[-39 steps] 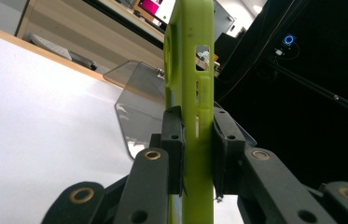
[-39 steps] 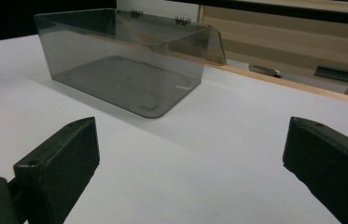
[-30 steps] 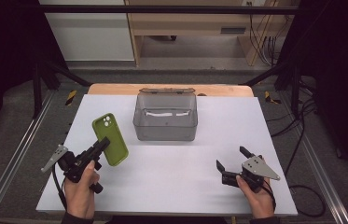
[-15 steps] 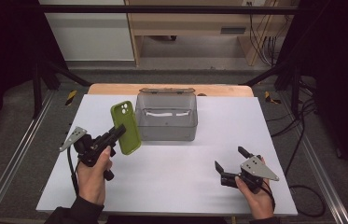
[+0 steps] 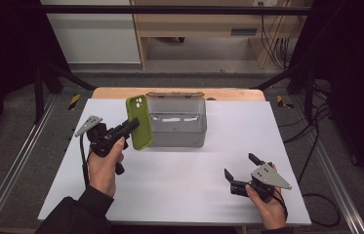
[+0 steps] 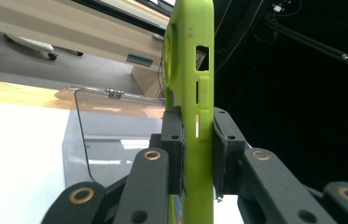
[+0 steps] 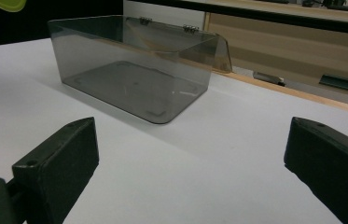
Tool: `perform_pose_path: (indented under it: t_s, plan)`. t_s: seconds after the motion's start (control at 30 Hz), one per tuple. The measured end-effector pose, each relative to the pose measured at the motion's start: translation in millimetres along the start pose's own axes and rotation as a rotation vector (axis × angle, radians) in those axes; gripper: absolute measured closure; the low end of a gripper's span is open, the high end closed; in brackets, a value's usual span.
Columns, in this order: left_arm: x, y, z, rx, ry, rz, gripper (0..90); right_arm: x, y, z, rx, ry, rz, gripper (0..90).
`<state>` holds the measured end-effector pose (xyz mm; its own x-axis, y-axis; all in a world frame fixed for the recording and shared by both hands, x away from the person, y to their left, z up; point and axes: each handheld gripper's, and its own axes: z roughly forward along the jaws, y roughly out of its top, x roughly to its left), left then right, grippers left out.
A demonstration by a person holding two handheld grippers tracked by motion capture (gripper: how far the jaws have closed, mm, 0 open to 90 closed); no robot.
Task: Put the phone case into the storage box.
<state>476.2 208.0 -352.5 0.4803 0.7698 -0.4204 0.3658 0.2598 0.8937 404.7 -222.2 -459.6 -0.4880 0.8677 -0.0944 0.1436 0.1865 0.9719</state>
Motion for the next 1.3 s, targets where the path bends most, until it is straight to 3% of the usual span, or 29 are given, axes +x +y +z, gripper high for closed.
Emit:
perform_pose_path:
  t_s: [0.3,0.63,0.87,1.3]
  plan:
    - [4.9,14.3,16.7,0.004,0.023,-0.019,77.7,0.8,0.0,-0.8,0.001,-0.003,-0.010,3.4]
    - [-1.2,25.0,33.2,0.014,0.042,0.024,77.7,3.0,0.2,-1.0,-0.005,0.002,-0.015,3.4]
    - [-7.2,28.0,43.1,0.027,0.063,0.082,77.7,1.1,0.4,-2.1,-0.008,-0.002,-0.012,3.4]
    - [-4.8,35.2,56.3,0.010,0.094,0.105,77.7,-1.4,-1.9,-8.9,-0.016,-0.008,-0.014,3.3]
